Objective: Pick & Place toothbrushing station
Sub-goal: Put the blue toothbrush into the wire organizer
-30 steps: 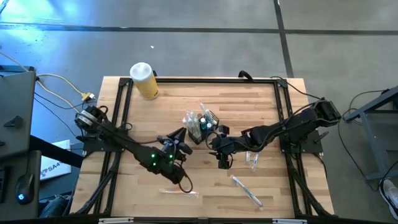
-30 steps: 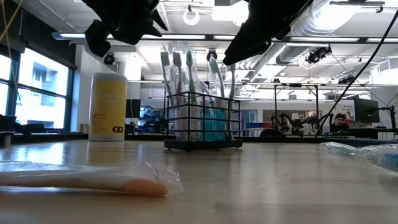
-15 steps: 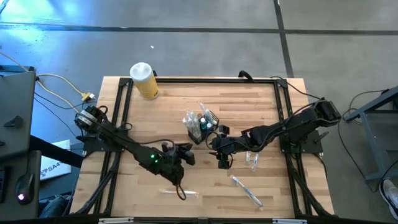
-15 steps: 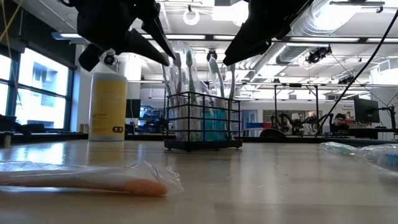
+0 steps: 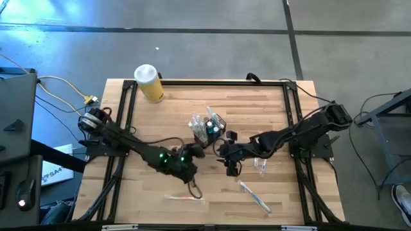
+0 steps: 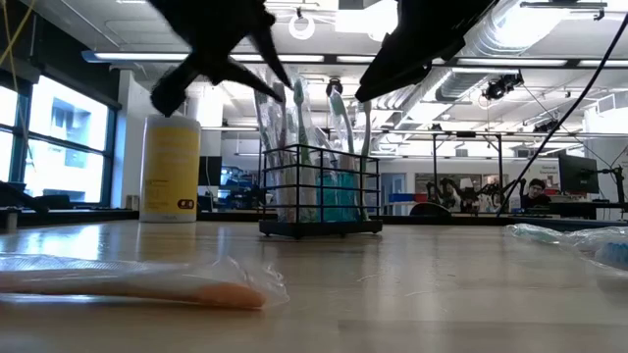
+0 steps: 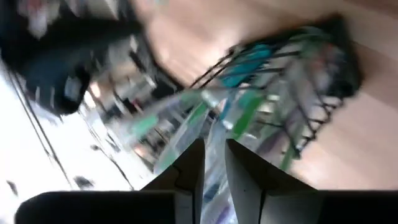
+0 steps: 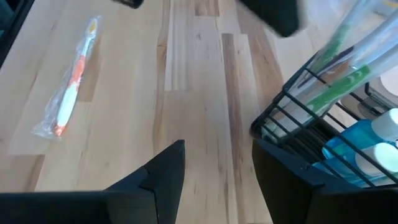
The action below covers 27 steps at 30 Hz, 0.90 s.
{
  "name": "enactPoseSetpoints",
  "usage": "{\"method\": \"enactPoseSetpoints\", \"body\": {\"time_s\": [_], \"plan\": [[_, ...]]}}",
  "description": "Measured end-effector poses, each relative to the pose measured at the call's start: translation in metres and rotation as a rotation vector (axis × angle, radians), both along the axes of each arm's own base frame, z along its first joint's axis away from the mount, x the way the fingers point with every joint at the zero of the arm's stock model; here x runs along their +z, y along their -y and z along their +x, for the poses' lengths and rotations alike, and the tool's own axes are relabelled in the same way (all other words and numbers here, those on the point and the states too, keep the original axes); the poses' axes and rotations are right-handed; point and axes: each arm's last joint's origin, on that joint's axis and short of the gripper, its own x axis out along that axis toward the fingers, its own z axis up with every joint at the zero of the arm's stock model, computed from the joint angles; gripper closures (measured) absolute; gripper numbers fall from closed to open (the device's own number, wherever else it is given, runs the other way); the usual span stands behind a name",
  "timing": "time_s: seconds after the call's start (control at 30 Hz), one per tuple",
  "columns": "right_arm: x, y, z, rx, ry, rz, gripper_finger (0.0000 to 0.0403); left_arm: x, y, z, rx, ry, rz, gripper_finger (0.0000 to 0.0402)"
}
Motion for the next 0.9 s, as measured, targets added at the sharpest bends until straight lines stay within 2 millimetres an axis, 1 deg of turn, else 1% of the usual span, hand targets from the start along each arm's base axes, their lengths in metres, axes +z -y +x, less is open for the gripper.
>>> {"method": "enactPoseSetpoints", "body": {"time_s": [0.07, 0.13, 0.2, 0.23, 0.33, 0.4, 0.47, 0.53, 0.57, 0.63, 0.7, 0.77, 0.83, 0.9], "plan": [[0.0, -0.002, -0.001, 0.004, 0.0, -0.002, 0.0223, 0.015, -0.003, 0.005, 0.105, 0.165, -0.1, 0.0343], [0.0, -0.002, -0.001, 0.005, 0.0, -0.002, 0.0223, 0.041, -0.005, 0.008, 0.195, 0.351, -0.201, 0.0343], [0.0, -0.002, -0.001, 0.005, -0.003, -0.003, 0.0223, 0.071, -0.011, 0.004, 0.238, 0.47, -0.315, 0.0343], [0.0, -0.002, -0.001, 0.005, -0.004, -0.004, 0.0223, 0.086, -0.013, -0.002, 0.242, 0.501, -0.384, 0.0343], [-0.001, -0.002, -0.002, -0.001, -0.016, 0.003, 0.0223, 0.13, -0.023, -0.026, 0.236, 0.565, -0.709, 0.0343], [-0.003, -0.002, -0.003, -0.014, -0.038, 0.011, 0.0223, 0.154, -0.036, -0.047, 0.236, 0.544, -0.982, 0.0343], [-0.005, -0.001, -0.006, -0.036, -0.071, 0.023, 0.0223, 0.171, -0.051, -0.071, 0.235, 0.492, -1.247, 0.0343], [-0.008, -0.002, -0.01, -0.073, -0.115, 0.049, 0.0223, 0.177, -0.064, -0.089, 0.245, 0.437, -1.463, 0.0343], [-0.01, -0.002, -0.013, -0.096, -0.147, 0.063, 0.0223, 0.178, -0.071, -0.099, 0.248, 0.426, -1.537, 0.0343], [-0.015, -0.005, -0.02, -0.154, -0.216, 0.106, 0.0223, 0.171, -0.08, -0.113, 0.289, 0.42, -1.616, 0.0343], [-0.019, -0.007, -0.028, -0.235, -0.292, 0.159, 0.0223, 0.162, -0.085, -0.126, 0.325, 0.464, -1.653, 0.0343], [-0.023, -0.008, -0.037, -0.331, -0.371, 0.195, 0.0223, 0.148, -0.09, -0.137, 0.372, 0.525, -1.653, 0.0343], [-0.026, -0.005, -0.045, -0.425, -0.433, 0.191, 0.0223, 0.134, -0.093, -0.144, 0.364, 0.599, -1.649, 0.0343], [-0.028, -0.001, -0.053, -0.522, -0.484, 0.159, 0.0223, 0.113, -0.094, -0.147, 0.35, 0.63, -1.657, 0.0343]]}}
